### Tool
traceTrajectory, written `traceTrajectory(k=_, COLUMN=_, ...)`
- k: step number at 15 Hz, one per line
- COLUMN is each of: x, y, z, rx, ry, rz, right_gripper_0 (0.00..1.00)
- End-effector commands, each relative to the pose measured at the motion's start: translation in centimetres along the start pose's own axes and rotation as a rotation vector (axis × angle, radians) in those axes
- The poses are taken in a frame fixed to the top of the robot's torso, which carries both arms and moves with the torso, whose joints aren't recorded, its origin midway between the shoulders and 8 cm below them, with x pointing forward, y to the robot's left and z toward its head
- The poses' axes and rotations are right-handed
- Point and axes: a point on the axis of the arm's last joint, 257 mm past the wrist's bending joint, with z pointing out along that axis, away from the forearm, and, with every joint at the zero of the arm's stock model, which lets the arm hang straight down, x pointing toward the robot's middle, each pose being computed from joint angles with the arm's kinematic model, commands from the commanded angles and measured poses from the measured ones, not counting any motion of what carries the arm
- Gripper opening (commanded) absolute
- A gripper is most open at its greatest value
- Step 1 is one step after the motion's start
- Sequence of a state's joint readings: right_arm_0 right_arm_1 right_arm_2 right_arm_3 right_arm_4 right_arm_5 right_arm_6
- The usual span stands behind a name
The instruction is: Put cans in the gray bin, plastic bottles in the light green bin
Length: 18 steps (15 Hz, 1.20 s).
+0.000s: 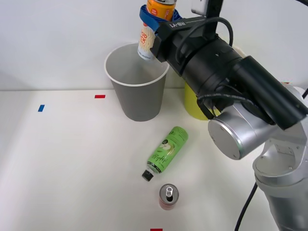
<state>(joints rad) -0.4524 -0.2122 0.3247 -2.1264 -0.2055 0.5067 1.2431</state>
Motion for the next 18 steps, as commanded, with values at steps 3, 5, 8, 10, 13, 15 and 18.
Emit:
traceTrajectory(k=3, x=2.6, y=0.0, z=7.3, rx=-0.043, ry=-0.04, rz=0.016, right_gripper_0=0.0)
traceTrajectory(k=5, x=3.8, y=-0.4, z=9.2, rx=-0.036, ry=-0.008, rz=0.01, right_gripper_0=0.0)
traceTrajectory(k=8, x=5.3, y=-1.0, z=11.2, rx=-0.024, ry=0.036, rz=0.001, right_gripper_0=0.0)
traceTrajectory(k=10, x=6.4, y=-1.1, z=11.8, rx=-0.02, ry=0.06, rz=-0.003, right_gripper_0=0.0)
traceTrajectory(k=13, x=7.6, y=-1.3, z=12.2, rx=-0.025, ry=0.064, rz=-0.01, right_gripper_0=0.0)
traceTrajectory(k=15, x=7.6, y=-1.2, z=12.2, rx=-0.026, ry=0.065, rz=-0.01, right_gripper_0=0.0)
traceTrajectory(k=18, x=7.8, y=-1.1, z=12.1, rx=-0.028, ry=0.069, rz=-0.009, right_gripper_0=1.0)
